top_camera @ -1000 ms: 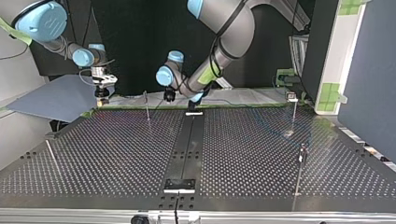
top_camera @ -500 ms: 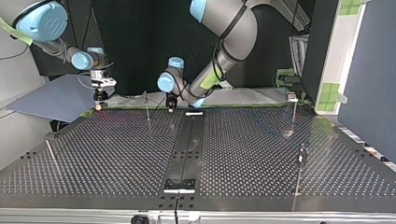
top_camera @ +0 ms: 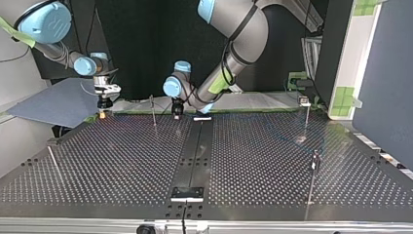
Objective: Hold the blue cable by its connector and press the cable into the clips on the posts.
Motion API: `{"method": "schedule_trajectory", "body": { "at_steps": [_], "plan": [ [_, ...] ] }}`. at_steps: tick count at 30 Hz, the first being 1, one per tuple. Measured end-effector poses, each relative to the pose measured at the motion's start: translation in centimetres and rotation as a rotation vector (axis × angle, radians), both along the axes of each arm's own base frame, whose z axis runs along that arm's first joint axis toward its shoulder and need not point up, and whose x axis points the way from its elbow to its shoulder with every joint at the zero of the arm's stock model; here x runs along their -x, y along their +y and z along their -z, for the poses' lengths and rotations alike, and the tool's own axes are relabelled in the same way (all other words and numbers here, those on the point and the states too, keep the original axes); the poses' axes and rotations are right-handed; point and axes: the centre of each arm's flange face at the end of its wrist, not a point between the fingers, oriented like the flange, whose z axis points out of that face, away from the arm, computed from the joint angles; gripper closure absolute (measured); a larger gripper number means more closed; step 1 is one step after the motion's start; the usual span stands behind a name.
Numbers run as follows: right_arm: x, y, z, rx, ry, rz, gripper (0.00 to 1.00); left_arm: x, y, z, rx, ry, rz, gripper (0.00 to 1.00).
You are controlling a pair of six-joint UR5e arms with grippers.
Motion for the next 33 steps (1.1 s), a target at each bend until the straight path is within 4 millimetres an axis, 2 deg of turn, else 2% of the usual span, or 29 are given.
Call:
{"method": "schedule_trajectory", "body": {
  "at_steps": [3, 4, 5, 6, 8, 9, 10, 11, 12, 14, 15, 16, 27, 33],
  "plan": [
    [-0.2, 0.0, 0.0, 0.001, 0.0, -0.002, 1.0, 0.0, -0.2, -0.1, -0.007, -0.017, 0.0, 1.0],
    [-0.2, 0.0, 0.0, 0.001, 0.0, -0.004, 1.0, 0.1, -0.3, -0.1, -0.01, -0.022, 0.0, 0.91],
    [-0.3, 0.0, 0.0, 0.001, 0.0, -0.005, 1.0, 0.2, -0.4, -0.1, -0.014, -0.027, 0.001, 0.72],
    [-0.4, 0.1, 0.0, 0.0, 0.0, -0.005, 1.0, 0.4, -0.5, 0.0, -0.02, -0.033, 0.004, 0.72],
    [-0.5, 0.1, 0.1, 0.0, 0.0, -0.008, 1.0, 0.6, -0.7, 0.1, -0.03, -0.041, 0.009, 0.45],
    [-0.6, 0.1, 0.1, 0.0, 0.0, -0.009, 1.0, 0.7, -0.7, 0.3, -0.039, -0.044, 0.013, 0.45],
    [-0.7, 0.1, 0.1, 0.0, 0.0, -0.01, 1.0, 0.9, -0.8, 0.4, -0.046, -0.046, 0.018, 0.35],
    [-0.8, 0.2, 0.1, 0.0, 0.0, -0.011, 1.0, 1.0, -0.8, 0.5, -0.053, -0.046, 0.025, 0.29],
    [-0.8, 0.2, 0.1, -0.001, 0.0, -0.012, 1.0, 1.2, -0.8, 0.7, -0.065, -0.045, 0.035, 0.29],
    [-1.0, 0.3, 0.2, -0.003, 0.0, -0.015, 1.0, 1.4, -0.8, 1.0, -0.08, -0.043, 0.048, 0.14],
    [-1.1, 0.3, 0.2, -0.004, 0.0, -0.016, 1.0, 1.4, -0.7, 1.1, -0.089, -0.042, 0.058, 0.14],
    [-1.2, 0.3, 0.2, -0.004, 0.0, -0.018, 1.0, 1.5, -0.7, 1.3, -0.097, -0.041, 0.066, 0.0],
    [-1.7, 0.6, 0.5, -0.014, -0.002, -0.022, 1.0, 3.4, -1.2, 2.2, -0.164, 0.022, 0.179, 0.0],
    [-2.2, 0.8, 0.8, -0.022, -0.003, -0.026, 1.0, 4.5, -1.1, 1.1, -0.193, 0.05, 0.235, 0.0]
  ]
}}
